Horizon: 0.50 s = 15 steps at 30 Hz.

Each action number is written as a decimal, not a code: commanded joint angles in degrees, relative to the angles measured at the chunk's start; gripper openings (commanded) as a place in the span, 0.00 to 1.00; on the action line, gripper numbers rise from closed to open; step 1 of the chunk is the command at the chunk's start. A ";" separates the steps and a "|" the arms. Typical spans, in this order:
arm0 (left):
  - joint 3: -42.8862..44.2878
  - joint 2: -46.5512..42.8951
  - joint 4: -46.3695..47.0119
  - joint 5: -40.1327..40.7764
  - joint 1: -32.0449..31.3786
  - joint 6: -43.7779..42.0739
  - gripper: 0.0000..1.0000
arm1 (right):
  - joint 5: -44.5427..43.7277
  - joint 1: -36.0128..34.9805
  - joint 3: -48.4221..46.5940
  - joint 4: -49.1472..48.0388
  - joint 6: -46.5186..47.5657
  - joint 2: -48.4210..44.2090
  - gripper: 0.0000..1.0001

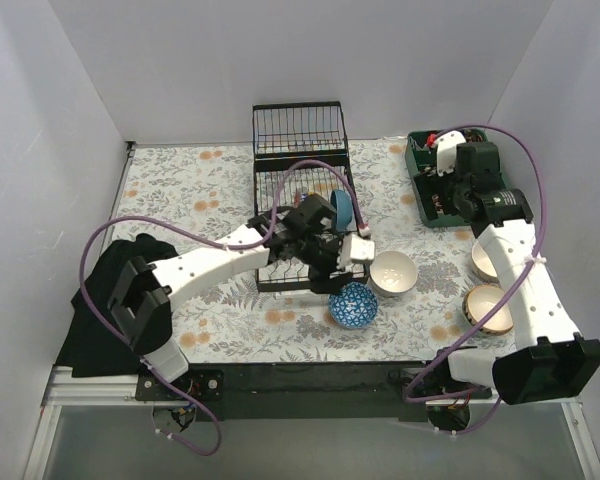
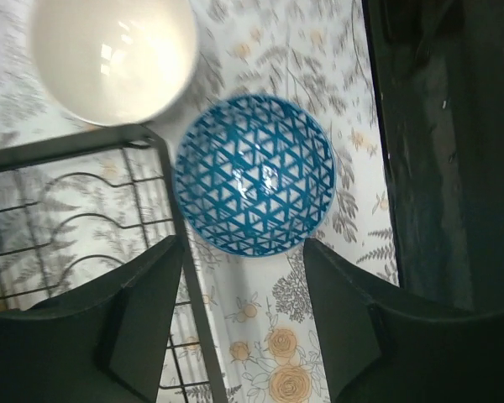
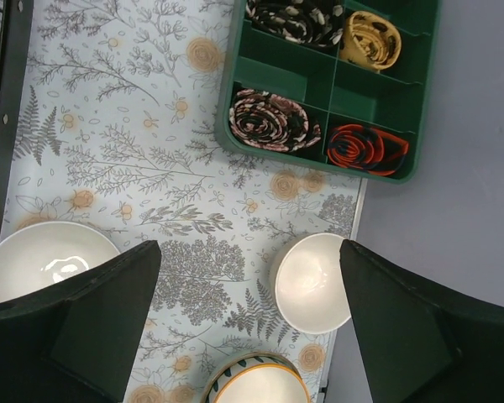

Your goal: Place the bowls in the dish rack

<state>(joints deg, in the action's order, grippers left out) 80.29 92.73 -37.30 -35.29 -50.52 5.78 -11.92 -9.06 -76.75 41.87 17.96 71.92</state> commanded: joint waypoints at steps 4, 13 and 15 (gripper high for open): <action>-3.38 2.19 -3.57 13.22 -9.15 -9.92 0.58 | -3.02 0.27 -0.51 -3.37 0.24 -7.40 0.97; -4.79 6.41 -0.06 12.52 -14.95 -4.03 0.56 | -3.90 0.18 4.59 -3.20 0.33 -12.06 0.97; -5.23 6.85 1.17 12.70 -16.00 -3.15 0.56 | -3.81 0.18 4.77 -3.11 0.06 -12.42 0.97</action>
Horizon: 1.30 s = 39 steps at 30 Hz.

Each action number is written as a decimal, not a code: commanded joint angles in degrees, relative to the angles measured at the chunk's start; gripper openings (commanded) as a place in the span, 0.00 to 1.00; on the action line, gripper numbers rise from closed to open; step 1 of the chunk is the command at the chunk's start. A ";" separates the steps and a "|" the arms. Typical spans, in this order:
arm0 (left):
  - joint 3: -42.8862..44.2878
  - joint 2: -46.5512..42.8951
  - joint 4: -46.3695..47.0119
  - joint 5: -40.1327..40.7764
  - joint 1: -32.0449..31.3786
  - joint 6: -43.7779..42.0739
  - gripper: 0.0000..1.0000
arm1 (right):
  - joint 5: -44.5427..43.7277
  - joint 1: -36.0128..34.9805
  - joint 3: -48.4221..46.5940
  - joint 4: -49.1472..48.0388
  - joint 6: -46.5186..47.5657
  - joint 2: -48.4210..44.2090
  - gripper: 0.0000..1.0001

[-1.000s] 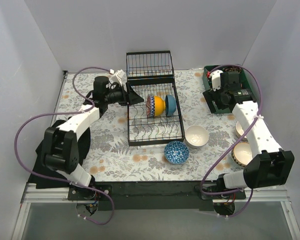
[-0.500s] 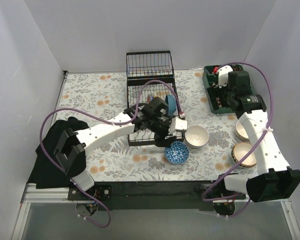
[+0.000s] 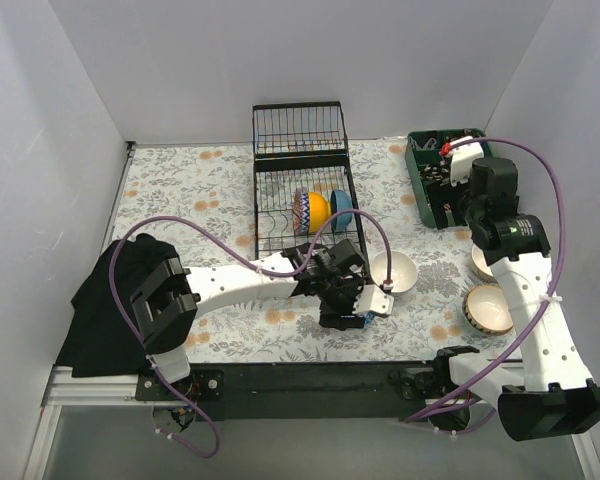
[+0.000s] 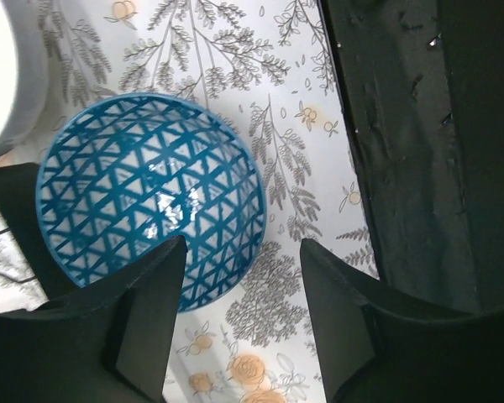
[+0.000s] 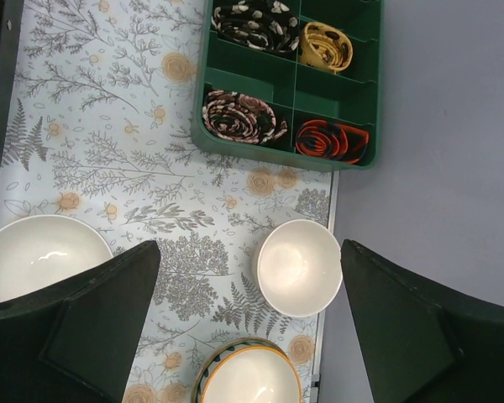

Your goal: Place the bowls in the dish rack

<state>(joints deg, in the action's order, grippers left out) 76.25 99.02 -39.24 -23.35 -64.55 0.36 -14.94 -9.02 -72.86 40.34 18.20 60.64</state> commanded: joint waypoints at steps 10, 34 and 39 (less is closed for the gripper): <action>0.13 4.69 4.17 2.62 -3.65 3.85 0.49 | -1.06 0.23 2.28 -1.58 0.00 -2.55 0.97; 5.98 -1.99 -5.30 3.41 -4.88 5.09 0.00 | -1.32 0.14 0.61 1.67 -1.67 -3.07 0.97; 15.33 -4.70 -15.95 -0.20 -0.32 6.85 0.00 | -0.27 0.23 -0.44 2.99 -1.58 -1.06 0.96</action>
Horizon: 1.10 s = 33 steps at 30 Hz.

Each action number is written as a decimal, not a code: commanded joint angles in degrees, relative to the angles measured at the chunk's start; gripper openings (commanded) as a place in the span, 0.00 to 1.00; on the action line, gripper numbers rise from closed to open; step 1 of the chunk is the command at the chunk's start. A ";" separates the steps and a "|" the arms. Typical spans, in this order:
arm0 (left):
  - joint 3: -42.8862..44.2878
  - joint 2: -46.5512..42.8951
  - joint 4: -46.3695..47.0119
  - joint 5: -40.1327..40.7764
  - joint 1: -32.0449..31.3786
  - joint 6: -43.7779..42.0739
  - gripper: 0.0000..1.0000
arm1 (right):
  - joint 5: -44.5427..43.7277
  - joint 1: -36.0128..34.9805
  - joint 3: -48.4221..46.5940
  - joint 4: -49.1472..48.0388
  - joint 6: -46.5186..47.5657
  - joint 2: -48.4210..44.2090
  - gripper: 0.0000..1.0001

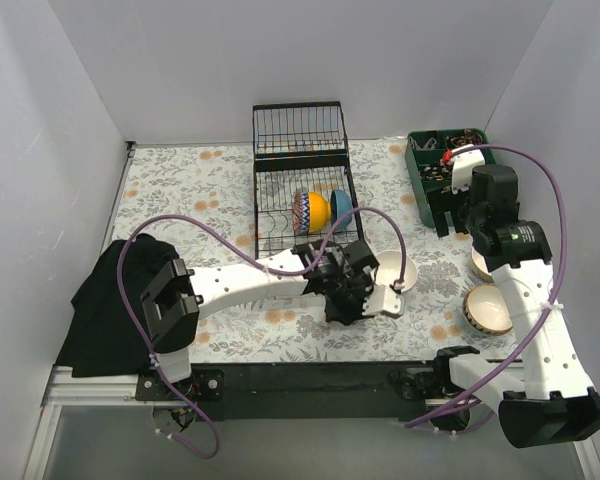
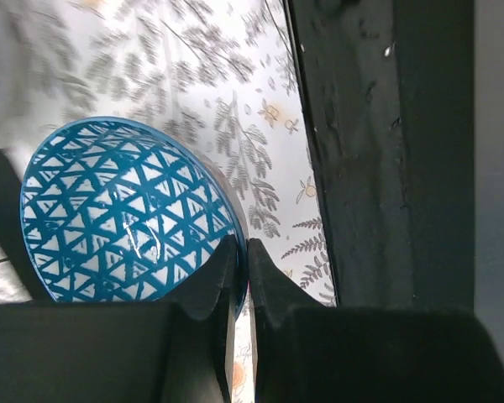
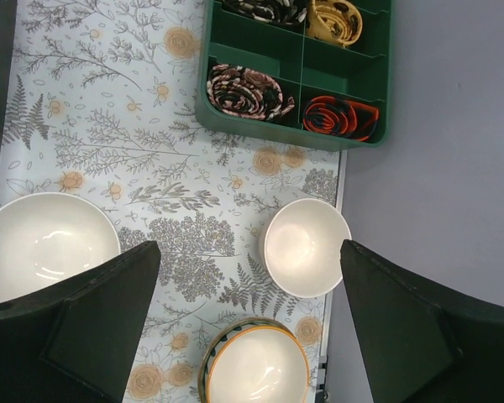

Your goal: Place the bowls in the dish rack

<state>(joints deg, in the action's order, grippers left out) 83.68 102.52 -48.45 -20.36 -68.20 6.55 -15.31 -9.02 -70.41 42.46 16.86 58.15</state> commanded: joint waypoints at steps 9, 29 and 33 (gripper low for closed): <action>9.76 -12.95 -2.20 -5.57 20.46 7.15 0.00 | 2.03 0.14 -9.83 0.87 -1.30 11.10 0.96; -6.42 -9.72 50.71 -29.64 53.69 55.12 0.00 | -0.08 0.23 -24.41 0.34 1.95 35.80 0.93; -7.99 -6.55 53.97 -31.40 55.98 60.77 0.00 | 7.72 0.23 -26.00 0.43 -3.67 36.77 0.92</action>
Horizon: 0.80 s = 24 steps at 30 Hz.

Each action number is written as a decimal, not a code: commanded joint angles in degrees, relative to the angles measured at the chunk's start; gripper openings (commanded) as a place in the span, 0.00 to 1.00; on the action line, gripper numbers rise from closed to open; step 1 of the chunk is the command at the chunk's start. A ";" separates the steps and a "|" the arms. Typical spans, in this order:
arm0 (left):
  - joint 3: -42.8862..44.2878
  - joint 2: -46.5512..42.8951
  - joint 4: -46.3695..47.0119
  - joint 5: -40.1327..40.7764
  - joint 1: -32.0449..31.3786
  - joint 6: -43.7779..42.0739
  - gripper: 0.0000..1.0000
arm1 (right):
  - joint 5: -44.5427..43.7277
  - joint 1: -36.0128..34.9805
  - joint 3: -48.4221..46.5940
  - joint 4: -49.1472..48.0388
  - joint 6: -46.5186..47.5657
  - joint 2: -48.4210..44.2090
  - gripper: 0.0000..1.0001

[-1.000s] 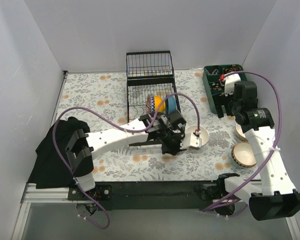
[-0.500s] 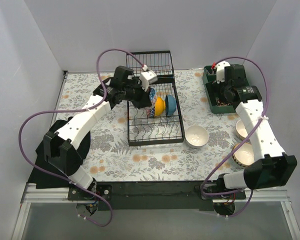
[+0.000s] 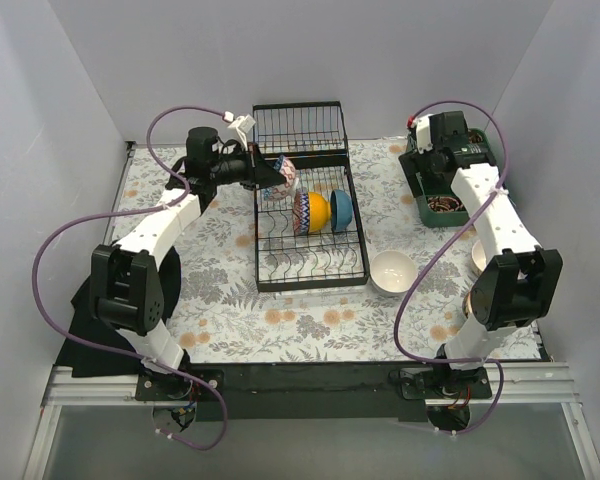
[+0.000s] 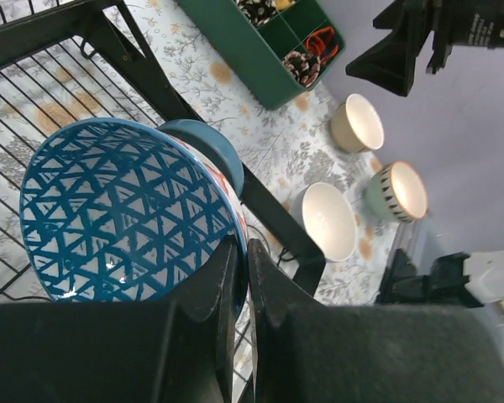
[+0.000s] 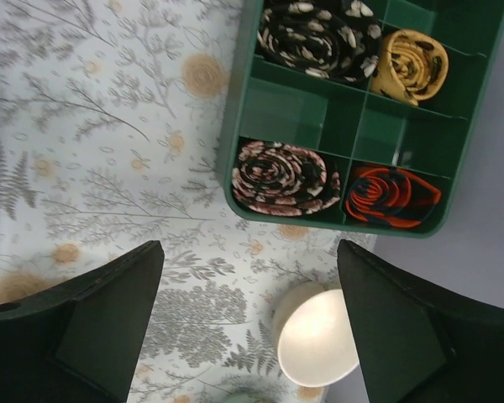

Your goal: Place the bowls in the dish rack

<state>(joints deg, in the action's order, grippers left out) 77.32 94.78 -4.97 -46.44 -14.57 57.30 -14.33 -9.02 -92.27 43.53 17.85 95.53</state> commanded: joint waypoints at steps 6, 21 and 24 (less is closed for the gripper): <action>-2.69 5.06 15.41 -9.38 5.25 17.37 0.00 | 7.05 0.23 -5.38 -5.03 -7.73 -1.57 0.92; -17.11 9.02 47.51 -10.52 5.78 41.93 0.00 | -0.08 -0.56 2.79 -7.76 1.66 -12.64 0.93; -17.99 9.80 49.09 -10.34 5.52 41.67 0.00 | 0.61 -0.56 4.29 -7.67 1.32 -13.08 0.93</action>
<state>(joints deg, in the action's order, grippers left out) 59.86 104.86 35.42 -56.23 -8.64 96.12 -12.82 -9.45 -90.04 37.60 18.15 83.29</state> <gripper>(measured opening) 0.047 0.928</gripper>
